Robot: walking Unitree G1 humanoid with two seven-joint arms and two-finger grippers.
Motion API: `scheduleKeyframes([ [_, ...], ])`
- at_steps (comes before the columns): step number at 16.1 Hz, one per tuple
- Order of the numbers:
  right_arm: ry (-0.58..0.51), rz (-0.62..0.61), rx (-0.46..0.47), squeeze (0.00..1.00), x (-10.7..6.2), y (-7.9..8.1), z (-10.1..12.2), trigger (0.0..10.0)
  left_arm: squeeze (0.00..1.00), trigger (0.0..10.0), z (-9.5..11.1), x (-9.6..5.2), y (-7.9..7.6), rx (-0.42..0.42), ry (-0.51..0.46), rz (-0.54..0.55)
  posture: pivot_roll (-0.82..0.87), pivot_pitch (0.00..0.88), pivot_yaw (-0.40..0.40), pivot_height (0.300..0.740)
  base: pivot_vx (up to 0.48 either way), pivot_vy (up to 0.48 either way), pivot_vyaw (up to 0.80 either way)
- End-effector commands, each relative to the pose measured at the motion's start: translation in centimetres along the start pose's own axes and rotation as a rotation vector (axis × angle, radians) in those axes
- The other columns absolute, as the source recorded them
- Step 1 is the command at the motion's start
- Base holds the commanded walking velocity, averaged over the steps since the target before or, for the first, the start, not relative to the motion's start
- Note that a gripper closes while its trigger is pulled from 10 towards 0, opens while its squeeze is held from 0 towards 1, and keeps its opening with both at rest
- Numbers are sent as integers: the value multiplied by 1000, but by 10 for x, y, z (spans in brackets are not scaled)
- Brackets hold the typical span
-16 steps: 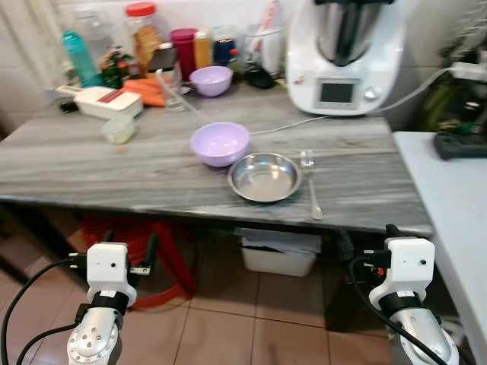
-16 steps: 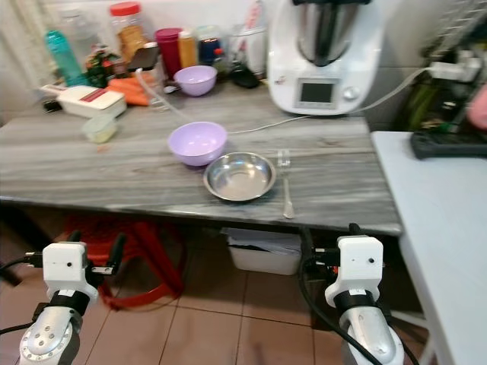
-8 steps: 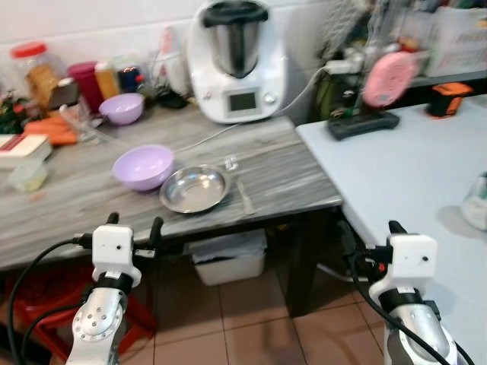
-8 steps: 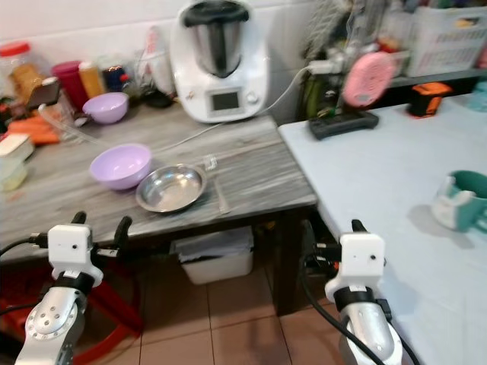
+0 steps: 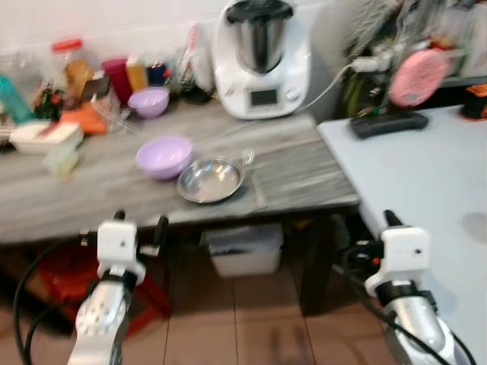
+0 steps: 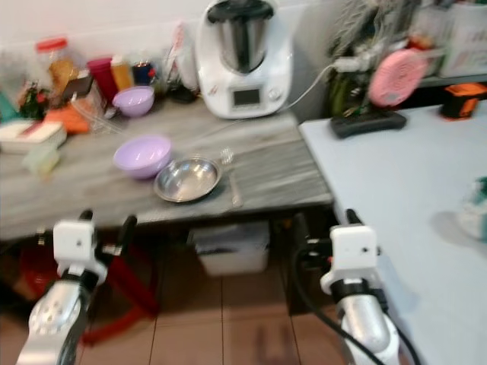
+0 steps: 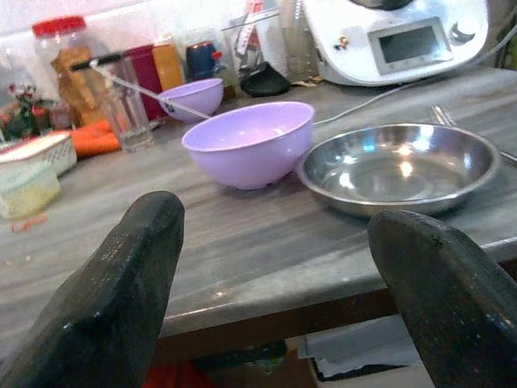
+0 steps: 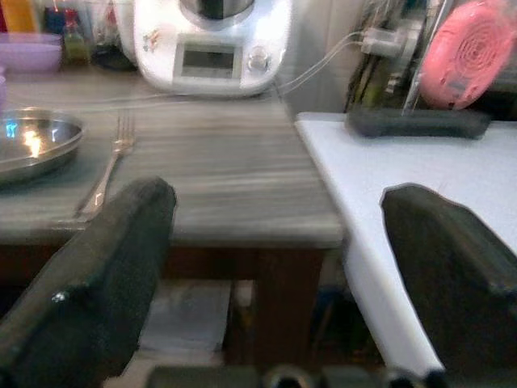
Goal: Setting the table
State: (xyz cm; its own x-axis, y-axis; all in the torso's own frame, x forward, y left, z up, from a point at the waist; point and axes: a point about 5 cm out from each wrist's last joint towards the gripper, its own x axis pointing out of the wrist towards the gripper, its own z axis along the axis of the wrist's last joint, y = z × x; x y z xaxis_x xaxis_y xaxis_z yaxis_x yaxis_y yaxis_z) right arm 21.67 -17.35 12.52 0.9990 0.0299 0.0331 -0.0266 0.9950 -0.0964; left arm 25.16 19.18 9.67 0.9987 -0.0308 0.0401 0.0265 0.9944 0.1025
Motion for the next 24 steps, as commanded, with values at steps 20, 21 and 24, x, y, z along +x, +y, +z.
scheduleKeyframes([
  [20,7,49,161,0,10,9,3,10000,0,10000,-6,-1,0,67,64,23,-73,25,116,740,-176,0,0],
  [21,3,56,168,0,10,10,4,10000,0,10000,-6,-1,1,67,65,25,-73,24,118,740,-337,0,0],
  [24,-3,56,114,0,11,11,5,10000,0,10000,-6,0,1,65,66,22,-73,23,118,740,-328,0,0],
])
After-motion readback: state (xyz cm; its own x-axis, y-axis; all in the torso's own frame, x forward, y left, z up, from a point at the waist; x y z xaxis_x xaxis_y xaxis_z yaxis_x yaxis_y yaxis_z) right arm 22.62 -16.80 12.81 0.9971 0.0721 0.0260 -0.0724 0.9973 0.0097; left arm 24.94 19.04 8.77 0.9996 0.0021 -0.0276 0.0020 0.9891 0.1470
